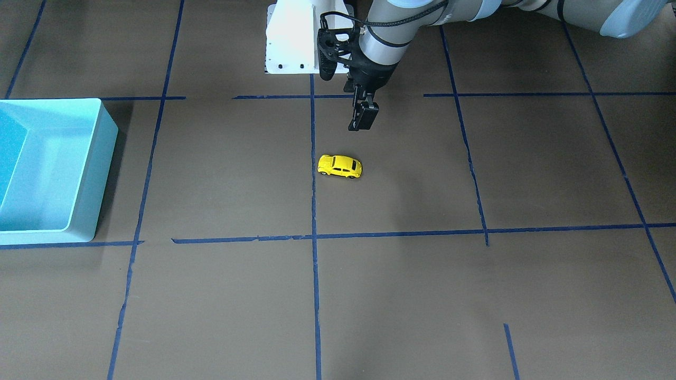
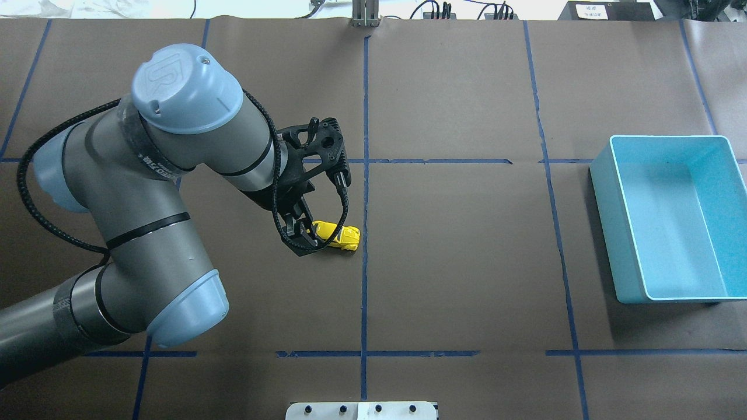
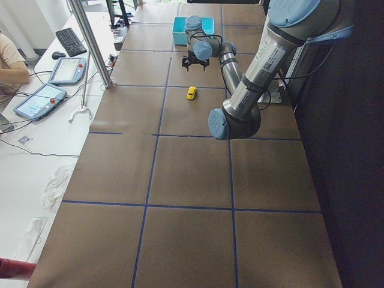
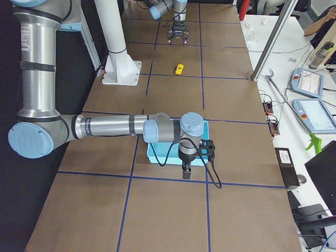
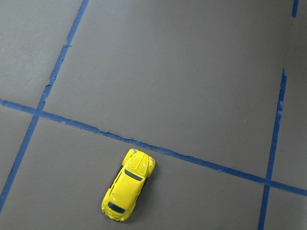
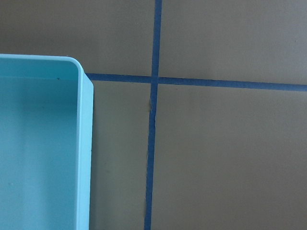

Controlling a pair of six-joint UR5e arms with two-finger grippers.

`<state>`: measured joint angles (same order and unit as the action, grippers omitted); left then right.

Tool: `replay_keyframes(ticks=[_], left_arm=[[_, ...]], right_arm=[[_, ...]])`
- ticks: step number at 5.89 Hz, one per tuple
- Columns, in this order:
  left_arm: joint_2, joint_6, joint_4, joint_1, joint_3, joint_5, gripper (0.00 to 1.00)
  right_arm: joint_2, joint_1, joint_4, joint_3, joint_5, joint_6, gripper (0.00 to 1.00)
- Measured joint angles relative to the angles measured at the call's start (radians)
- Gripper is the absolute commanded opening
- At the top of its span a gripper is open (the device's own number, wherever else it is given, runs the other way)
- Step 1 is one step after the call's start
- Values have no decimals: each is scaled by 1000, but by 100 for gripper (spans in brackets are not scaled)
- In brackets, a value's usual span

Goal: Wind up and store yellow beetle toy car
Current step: 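Lower the left gripper onto the car and press it down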

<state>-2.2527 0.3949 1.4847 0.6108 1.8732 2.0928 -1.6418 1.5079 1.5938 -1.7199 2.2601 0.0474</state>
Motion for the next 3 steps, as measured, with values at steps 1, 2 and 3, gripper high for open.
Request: replay_keyframes(ticks=[1, 2, 3], left_arm=[[-1, 94, -1, 1, -18, -11, 100], [-1, 155, 2, 1, -41, -24, 100], [-1, 175, 9, -6, -68, -40, 100]], right_arm=[[0, 0, 0, -1, 1, -1, 100], [0, 0, 0, -1, 1, -1, 100], [0, 0, 0, -1, 1, -1, 100]])
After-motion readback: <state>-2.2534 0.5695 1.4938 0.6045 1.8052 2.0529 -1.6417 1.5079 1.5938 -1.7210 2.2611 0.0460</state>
